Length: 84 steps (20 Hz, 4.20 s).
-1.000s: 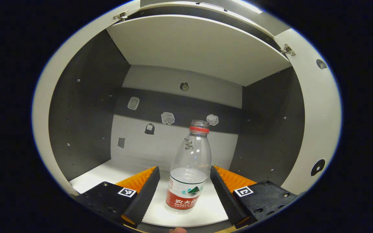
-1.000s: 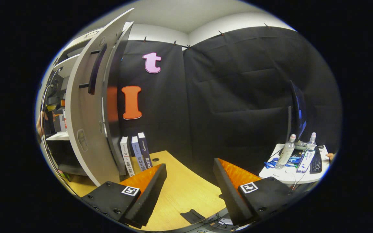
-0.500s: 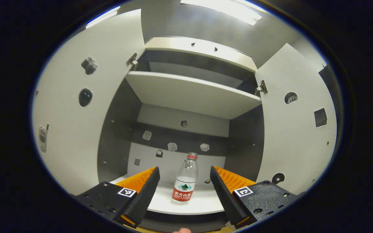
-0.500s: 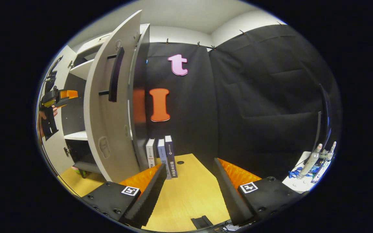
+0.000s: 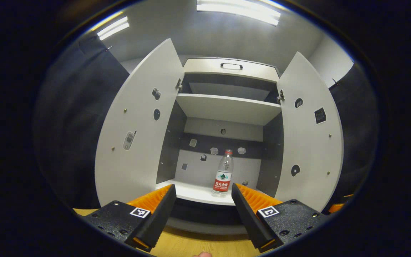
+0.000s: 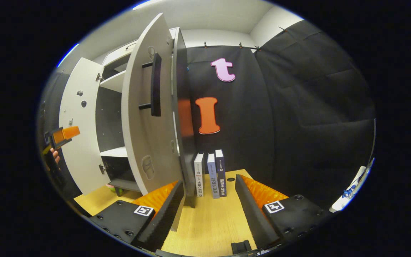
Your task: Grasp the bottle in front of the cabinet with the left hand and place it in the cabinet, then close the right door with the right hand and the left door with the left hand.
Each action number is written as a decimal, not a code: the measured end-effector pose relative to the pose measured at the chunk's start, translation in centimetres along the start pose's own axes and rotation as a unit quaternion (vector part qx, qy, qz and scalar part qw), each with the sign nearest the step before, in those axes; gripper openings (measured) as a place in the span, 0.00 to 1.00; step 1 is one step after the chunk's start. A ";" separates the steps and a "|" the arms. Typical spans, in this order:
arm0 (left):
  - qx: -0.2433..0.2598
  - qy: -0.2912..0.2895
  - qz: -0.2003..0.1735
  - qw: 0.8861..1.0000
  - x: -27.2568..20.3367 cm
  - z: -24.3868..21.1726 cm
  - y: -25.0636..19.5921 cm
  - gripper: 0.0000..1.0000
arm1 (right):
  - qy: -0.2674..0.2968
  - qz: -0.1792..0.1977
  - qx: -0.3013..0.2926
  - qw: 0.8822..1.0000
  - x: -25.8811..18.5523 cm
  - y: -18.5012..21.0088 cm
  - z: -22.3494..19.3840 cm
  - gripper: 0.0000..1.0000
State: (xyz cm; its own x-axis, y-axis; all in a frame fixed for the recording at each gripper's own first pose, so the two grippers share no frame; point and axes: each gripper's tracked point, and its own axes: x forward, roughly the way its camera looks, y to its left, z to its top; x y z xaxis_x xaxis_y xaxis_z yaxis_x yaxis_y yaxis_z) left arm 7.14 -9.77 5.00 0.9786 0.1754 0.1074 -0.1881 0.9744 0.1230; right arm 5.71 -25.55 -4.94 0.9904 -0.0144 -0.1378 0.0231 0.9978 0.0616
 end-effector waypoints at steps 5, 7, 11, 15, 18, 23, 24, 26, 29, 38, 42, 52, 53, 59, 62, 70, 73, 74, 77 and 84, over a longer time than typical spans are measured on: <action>-0.014 0.042 -0.002 0.999 -4.3 -4.5 -1.5 0.95 | 0.006 0.008 0.009 1.000 -0.5 1.8 -0.7 0.97; -0.022 0.055 -0.023 0.998 -4.6 -5.3 -2.4 0.95 | 0.003 0.012 0.022 1.000 -0.8 2.5 0.1 0.89; -0.024 0.058 -0.042 0.997 -4.2 -5.5 -2.4 0.95 | -0.049 0.012 0.039 0.998 -0.1 2.2 7.2 0.97; -0.029 0.057 -0.045 0.997 -3.1 -5.2 -1.6 0.95 | -0.066 0.017 0.059 0.996 2.1 2.1 13.7 0.97; -0.033 0.056 -0.036 0.997 -2.8 -5.1 -0.5 0.95 | -0.064 0.036 0.050 0.996 3.7 2.8 16.1 0.98; -0.041 0.052 -0.014 0.998 -2.2 -4.8 1.5 0.95 | -0.075 0.047 0.043 0.995 4.4 3.2 17.2 0.98; -0.037 0.054 -0.010 0.998 -2.1 -5.0 1.9 0.95 | -0.076 0.055 0.039 0.995 4.5 3.6 17.2 1.00; -0.031 0.058 -0.006 0.998 -1.7 -5.3 2.6 0.95 | -0.079 0.069 0.027 0.994 4.6 4.3 17.3 0.97; -0.036 0.056 -0.004 0.998 -1.1 -5.2 3.3 0.95 | -0.079 0.072 0.015 0.994 4.4 5.4 17.1 0.97; -0.031 0.051 -0.014 0.998 0.1 -4.9 5.1 0.95 | -0.071 0.077 0.012 0.994 5.2 10.5 16.7 0.97; -0.028 0.044 -0.004 0.999 0.4 -4.4 6.7 0.95 | -0.072 0.084 0.002 0.994 5.5 12.5 16.7 0.97; -0.020 0.034 0.019 0.999 0.8 -3.6 9.3 0.95 | -0.051 0.146 0.008 0.988 8.2 19.2 15.2 0.97; -0.020 0.032 0.025 0.999 0.8 -3.4 9.8 0.95 | -0.047 0.156 0.010 0.987 8.5 20.0 14.9 0.97; -0.032 -0.002 0.098 0.995 -0.6 -1.0 14.4 0.94 | -0.023 0.188 -0.005 0.982 10.7 24.0 13.4 0.97; -0.048 -0.025 0.133 0.990 -1.4 1.1 17.4 0.94 | -0.025 0.191 -0.014 0.981 11.4 25.4 13.1 0.97; -0.084 -0.053 0.204 0.974 -2.4 7.1 26.8 0.94 | -0.054 0.147 -0.065 0.986 13.8 27.4 13.2 0.97; -0.075 -0.057 0.210 0.973 -1.3 8.5 29.2 0.94 | -0.055 0.136 -0.062 0.987 14.1 27.7 13.1 0.96; -0.068 -0.062 0.209 0.974 -0.7 9.0 29.7 0.94 | -0.052 0.133 -0.057 0.988 14.1 27.6 13.1 0.96; -0.052 -0.081 0.195 0.976 1.5 10.9 30.4 0.94 | -0.047 0.124 -0.043 0.990 13.8 27.4 13.1 0.96; -0.041 -0.091 0.173 0.980 5.6 11.1 30.7 0.94 | -0.042 0.106 -0.024 0.993 9.6 25.0 12.7 0.97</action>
State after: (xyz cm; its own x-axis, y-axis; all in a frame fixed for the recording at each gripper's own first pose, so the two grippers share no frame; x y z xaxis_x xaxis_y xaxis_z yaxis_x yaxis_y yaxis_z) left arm 5.95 19.53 20.33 0.8249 0.4763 0.3045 -0.4912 0.8705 -0.0310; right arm 17.53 -1.58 7.84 0.9803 0.1924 -0.0439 -0.1910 0.9810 0.0335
